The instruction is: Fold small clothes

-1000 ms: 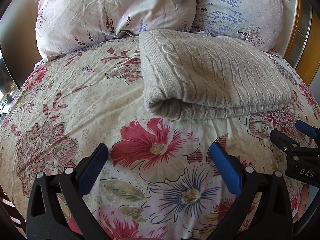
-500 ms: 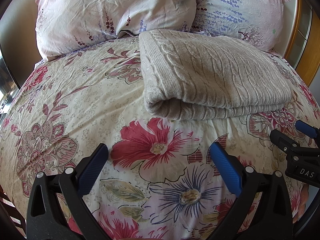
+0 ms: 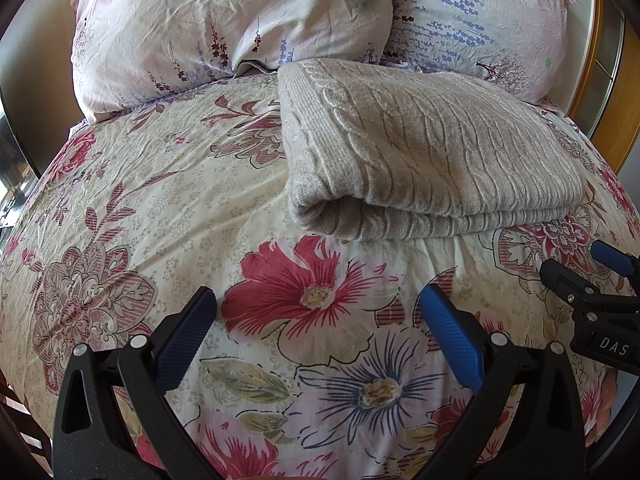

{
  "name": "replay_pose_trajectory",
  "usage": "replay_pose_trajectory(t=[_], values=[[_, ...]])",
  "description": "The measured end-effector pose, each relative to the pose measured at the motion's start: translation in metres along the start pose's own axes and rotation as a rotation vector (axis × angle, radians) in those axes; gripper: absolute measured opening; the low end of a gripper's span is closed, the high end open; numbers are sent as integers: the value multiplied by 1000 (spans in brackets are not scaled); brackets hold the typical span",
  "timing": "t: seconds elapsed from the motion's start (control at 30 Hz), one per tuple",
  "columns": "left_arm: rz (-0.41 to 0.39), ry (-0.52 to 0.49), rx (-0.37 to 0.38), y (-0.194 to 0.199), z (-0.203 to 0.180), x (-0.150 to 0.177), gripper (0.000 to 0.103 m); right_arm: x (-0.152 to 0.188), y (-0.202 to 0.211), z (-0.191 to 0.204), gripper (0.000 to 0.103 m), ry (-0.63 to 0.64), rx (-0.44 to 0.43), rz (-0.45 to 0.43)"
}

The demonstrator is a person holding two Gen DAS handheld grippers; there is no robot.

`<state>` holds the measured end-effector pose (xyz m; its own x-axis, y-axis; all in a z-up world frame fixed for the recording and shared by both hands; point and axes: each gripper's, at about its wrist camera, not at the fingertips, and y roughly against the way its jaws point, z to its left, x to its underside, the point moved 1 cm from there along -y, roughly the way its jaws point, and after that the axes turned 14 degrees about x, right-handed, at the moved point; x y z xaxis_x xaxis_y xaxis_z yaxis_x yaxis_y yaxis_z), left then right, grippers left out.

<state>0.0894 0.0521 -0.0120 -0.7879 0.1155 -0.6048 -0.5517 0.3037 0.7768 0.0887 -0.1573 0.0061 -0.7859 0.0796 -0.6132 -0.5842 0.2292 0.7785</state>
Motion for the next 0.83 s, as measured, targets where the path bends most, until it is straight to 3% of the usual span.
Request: replay_pose_trajectory(t=[0.83], values=[[5, 1, 0, 0, 3, 1, 101, 0, 0, 0, 102, -1, 0, 0]])
